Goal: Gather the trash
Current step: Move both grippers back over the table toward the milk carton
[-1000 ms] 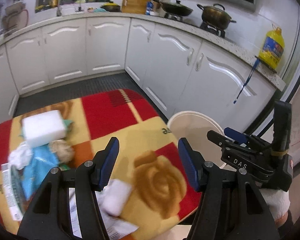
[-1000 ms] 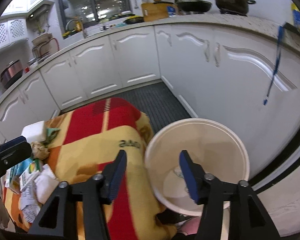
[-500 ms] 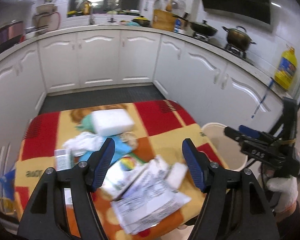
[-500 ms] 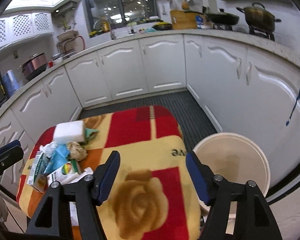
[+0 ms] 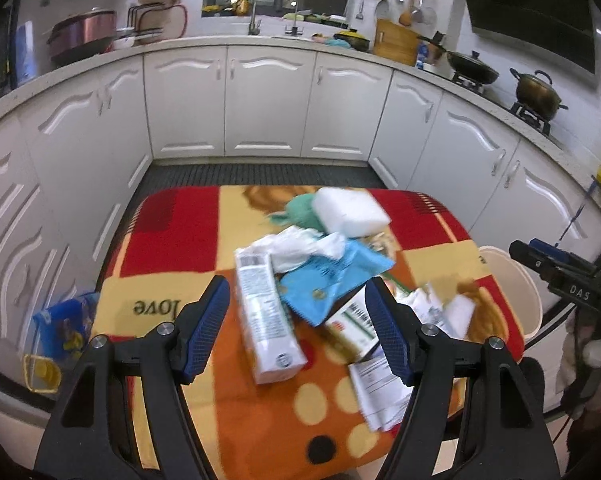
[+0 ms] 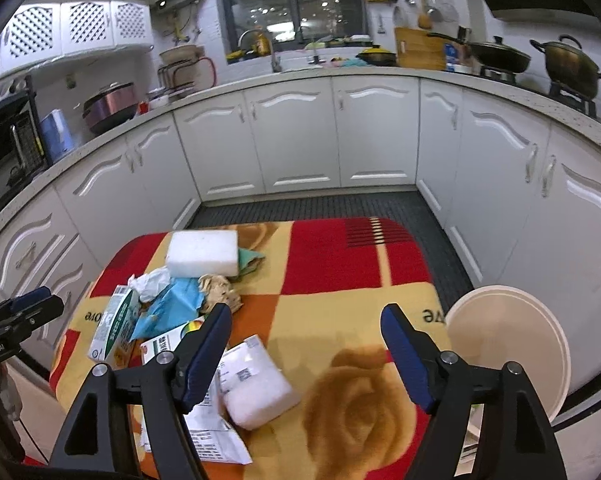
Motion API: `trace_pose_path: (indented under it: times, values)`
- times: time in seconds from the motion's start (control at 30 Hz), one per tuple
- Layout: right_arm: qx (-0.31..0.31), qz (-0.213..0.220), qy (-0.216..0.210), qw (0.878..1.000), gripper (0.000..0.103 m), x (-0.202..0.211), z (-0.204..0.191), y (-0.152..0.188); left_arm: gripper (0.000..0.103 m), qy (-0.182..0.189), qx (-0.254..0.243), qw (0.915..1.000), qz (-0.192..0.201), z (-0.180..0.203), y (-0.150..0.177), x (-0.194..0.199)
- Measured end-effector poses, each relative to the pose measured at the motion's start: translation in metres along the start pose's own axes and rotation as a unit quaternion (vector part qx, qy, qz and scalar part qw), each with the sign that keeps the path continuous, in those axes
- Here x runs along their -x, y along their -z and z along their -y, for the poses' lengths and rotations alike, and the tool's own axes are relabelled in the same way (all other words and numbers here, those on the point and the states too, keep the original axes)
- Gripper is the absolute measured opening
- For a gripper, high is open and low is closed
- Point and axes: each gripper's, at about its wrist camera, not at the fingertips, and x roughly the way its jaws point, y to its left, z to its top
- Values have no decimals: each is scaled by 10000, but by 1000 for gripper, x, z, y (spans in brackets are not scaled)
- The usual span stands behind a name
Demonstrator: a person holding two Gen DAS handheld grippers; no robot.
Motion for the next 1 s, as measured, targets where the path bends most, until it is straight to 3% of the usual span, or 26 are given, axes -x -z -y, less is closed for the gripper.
trace_pose_path:
  times: [0.43,1.0]
  values:
    - [185,-250,-55,9995,75,-20,-17,5,69,-72,110,9997,-193,-14,12,-18]
    - [74,-726,29,9973,77,-33,-1,24,69,-147,334,9980,-525,-18,12,-65]
